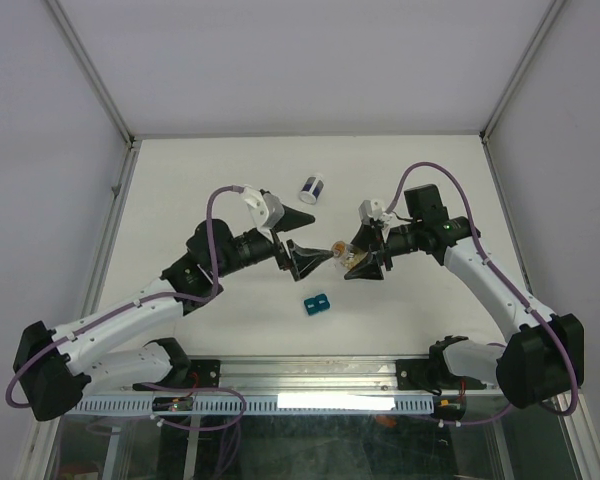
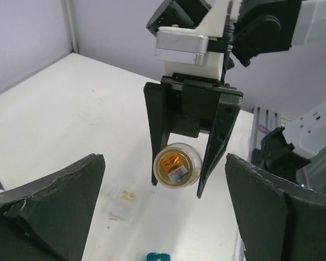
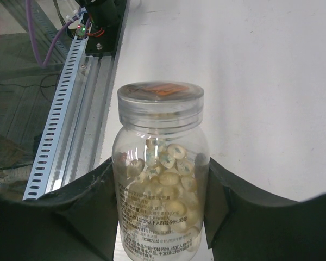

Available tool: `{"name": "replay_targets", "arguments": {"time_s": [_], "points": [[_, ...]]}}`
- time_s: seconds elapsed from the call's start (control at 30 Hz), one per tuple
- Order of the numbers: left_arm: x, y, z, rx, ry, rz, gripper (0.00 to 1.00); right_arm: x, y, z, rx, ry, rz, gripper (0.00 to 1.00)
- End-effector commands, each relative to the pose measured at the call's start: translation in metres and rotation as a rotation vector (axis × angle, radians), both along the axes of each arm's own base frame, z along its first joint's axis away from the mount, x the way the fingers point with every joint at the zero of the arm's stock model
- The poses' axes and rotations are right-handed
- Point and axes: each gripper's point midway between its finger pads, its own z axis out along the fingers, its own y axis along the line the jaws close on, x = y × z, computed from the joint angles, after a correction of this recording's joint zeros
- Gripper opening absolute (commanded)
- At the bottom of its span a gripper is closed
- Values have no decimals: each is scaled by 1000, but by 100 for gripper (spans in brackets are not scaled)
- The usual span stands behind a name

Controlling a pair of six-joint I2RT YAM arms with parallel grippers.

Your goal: Sort the pills into containers

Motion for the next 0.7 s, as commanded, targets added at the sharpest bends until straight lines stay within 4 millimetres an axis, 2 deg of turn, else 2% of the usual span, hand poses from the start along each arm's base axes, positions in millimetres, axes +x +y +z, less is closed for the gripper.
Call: {"name": "replay_targets", "arguments": {"time_s": [0.0, 0.1, 0.17, 0.5, 0.67], "points": [[10, -3, 5, -103, 231, 65, 90, 9, 4, 23, 48, -74, 10, 0], [11, -14, -1, -77, 313, 47, 74, 9, 4, 22, 46, -71, 10, 0], [11, -21, -5, -51, 340, 37, 69, 9, 4, 22, 46, -71, 9, 0], [0, -44, -13, 10, 363, -26, 66, 9, 4, 21, 44, -69, 10, 0], [-2, -52, -20, 51, 376, -34, 61, 9, 4, 21, 44, -69, 9, 0]]}}
